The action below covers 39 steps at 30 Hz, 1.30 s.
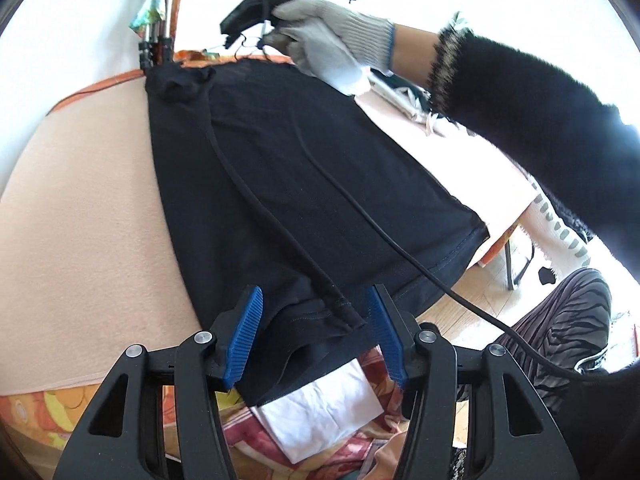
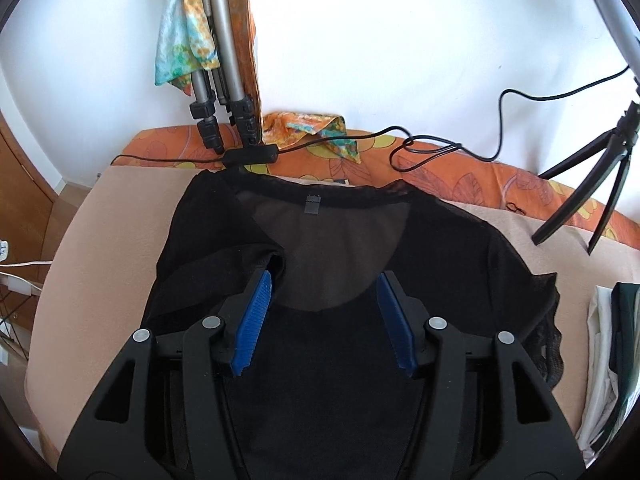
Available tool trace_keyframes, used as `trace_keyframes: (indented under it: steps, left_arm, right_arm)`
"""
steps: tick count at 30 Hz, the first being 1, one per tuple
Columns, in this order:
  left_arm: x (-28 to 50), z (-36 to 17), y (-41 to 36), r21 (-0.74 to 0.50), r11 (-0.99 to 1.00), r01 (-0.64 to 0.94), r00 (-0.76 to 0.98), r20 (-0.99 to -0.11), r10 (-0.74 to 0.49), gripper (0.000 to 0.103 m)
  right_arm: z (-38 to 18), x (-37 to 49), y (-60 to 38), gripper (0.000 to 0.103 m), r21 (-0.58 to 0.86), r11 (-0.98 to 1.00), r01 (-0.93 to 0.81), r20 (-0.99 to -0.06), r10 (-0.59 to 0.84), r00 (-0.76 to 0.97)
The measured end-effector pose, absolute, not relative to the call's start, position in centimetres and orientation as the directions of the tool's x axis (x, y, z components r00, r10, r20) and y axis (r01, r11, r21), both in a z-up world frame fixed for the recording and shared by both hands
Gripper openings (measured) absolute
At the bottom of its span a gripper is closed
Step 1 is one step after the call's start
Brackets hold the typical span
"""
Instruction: Fold small clothes
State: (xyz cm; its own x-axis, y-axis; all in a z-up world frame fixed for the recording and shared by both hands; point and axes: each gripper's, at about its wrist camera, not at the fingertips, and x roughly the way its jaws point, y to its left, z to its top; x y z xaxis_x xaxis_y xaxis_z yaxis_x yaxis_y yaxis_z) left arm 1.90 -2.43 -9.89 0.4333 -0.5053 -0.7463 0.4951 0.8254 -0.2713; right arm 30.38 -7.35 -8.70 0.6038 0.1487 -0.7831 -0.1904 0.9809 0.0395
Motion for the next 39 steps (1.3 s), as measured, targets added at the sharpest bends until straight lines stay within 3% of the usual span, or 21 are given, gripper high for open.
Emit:
trace_keyframes:
  steps: [8, 18, 27, 39]
  left_arm:
    - [0.5, -8.6, 0.4, -0.261, 0.868, 0.421, 0.536, -0.701, -0.471, 0.055]
    - [0.1, -10.1, -2.0, -0.218, 0.861, 0.459, 0.503, -0.735, -0.454, 0.052]
    - [-0.3, -9.1, -10.4, -0.197, 0.791, 0.579, 0.503, -0.677, -0.536, 0.052]
    - [-0.5, -10.6, -25.1, -0.128, 0.655, 0.745, 0.389, -0.714, -0.582, 0.054]
  right_arm:
    - [-4.3, 22.0, -12.9, 0.058, 0.063, 0.98, -0.19, -0.715, 0.177, 0.677]
    - [-3.9, 11.2, -20.5, 0.058, 0.124, 0.98, -0.156, -0.681, 0.198, 0.705]
    - [-4.3, 7.1, -27.9, 0.058, 0.16, 0.982, -0.099, -0.668, 0.181, 0.722]
    - [-3.6, 8.4, -35.4, 0.058, 0.199, 0.975, -0.095, -0.667, 0.206, 0.716]
